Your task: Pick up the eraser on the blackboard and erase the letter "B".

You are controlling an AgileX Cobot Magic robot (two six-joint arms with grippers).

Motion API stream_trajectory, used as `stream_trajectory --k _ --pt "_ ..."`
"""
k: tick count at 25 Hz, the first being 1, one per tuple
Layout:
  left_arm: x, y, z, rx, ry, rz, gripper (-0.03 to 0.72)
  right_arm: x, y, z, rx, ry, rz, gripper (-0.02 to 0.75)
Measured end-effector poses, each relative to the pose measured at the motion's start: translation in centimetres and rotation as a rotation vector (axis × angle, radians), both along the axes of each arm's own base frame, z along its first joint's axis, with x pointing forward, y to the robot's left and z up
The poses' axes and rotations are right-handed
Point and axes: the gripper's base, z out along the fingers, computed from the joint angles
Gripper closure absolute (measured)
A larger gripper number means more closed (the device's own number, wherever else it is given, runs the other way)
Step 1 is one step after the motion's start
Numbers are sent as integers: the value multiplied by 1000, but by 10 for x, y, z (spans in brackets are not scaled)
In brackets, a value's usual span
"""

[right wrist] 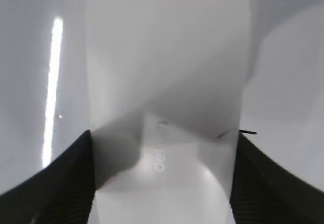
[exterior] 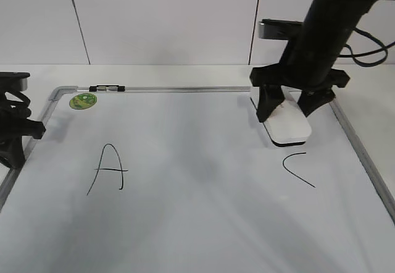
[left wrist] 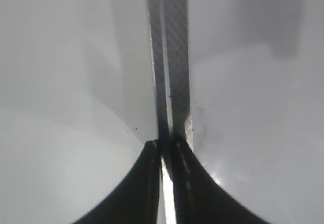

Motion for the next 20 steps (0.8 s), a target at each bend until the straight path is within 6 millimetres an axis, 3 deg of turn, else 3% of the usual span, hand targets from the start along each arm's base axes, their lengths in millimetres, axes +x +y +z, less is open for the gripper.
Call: stream_trajectory --k 13,17,20 --pt "0 0 0 0 0 0 654 -6 -96 -11 19 41 -136 218" --pt "0 0 0 0 0 0 654 -5 -112 -14 -19 23 -126 218" --pt "0 0 0 0 0 0 654 -6 -113 -15 -33 22 -114 218"
